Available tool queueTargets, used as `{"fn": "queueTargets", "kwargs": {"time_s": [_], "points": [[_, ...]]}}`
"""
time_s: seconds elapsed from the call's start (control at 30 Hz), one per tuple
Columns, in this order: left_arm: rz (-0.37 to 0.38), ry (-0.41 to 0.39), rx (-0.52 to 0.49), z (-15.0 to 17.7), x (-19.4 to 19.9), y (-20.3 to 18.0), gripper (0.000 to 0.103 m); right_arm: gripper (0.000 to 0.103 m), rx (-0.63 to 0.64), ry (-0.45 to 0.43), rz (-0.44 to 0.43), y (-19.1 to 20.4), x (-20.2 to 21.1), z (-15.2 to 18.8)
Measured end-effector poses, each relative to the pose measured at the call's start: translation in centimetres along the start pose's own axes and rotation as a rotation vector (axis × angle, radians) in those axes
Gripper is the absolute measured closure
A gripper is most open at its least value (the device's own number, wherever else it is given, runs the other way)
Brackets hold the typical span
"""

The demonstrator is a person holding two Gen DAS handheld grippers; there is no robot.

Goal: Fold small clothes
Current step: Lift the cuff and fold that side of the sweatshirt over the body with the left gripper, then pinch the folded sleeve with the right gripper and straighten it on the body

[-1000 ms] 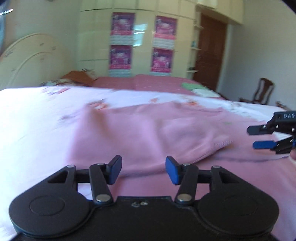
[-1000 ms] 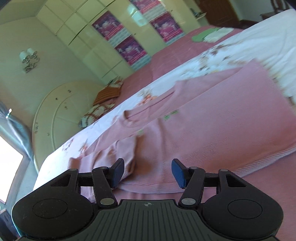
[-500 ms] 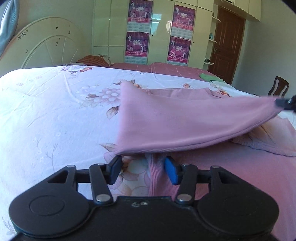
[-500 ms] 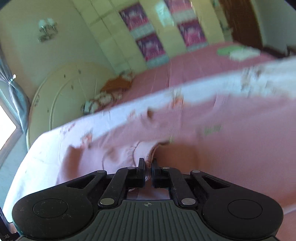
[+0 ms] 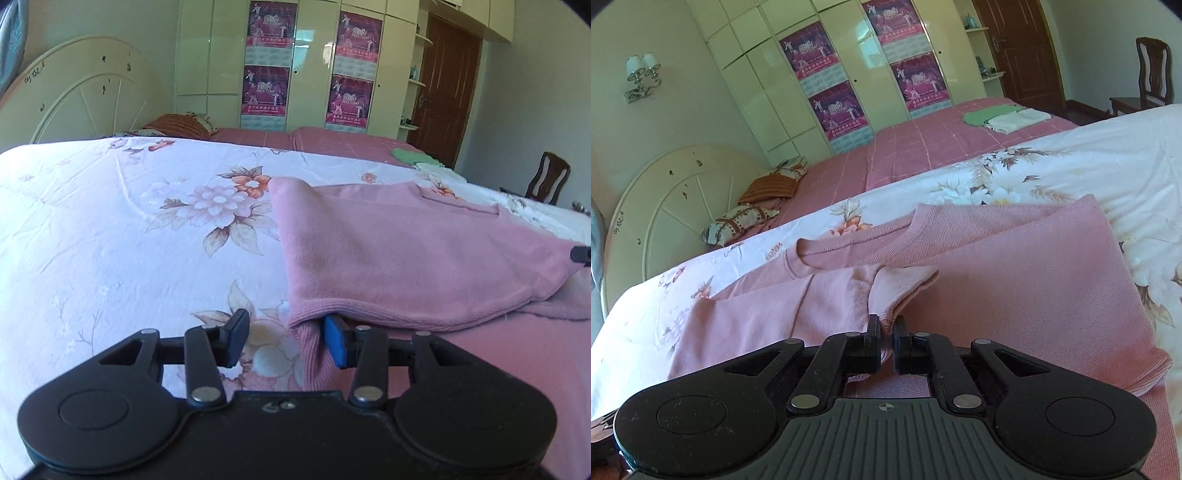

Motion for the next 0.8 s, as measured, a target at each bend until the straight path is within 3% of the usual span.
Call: {"fn": "queueTargets", "kwargs": {"time_s": [0.37,0.47,0.53,0.6,0.63,0.8], "points": [[0.006,0.022,0.025,0.3,-0.1,1.1,0.059,0.098,0.026,-0.02,0.007,-0.2,2.2,0.6],[0.042,0.041,-0.009,0.5,0.9,1.1,0.057,0.098,-0.024,0.103,0.061,-2.6,-0.8,3.0],[0.071,0.018,-0.012,0.2,2.4,1.4,0.057,0.097,-0.083,0.094,0.021,-3.4,-0.5,3.1],[0.098,-0.013,-0.021,-0.9,3.0,1.1,0.056,0.074,-0.087,0.039,0.013,-3.6,0.8,2.2],[0.111,-0.018,-0.022,-1.5,2.7,0.7,0.056,0.056,-0.073,0.004,0.008,-3.6,1.2,1.5],[0.19,-0.013,-0.014,-4.3,-0.8,-2.7,0.056,0.055,-0.17,0.049,-0.039,-5.1,-2.0,-0.9]]}}
Point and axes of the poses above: each gripper's, at about its wrist camera, not at the fingertips, and x roughly against the way its jaws point, y to its left, z to its underside, the point moved 9 cm from there along -x, roughly the way its jaws point, and after that the axes turned 6 degrees about y, right-handed, at the moved point
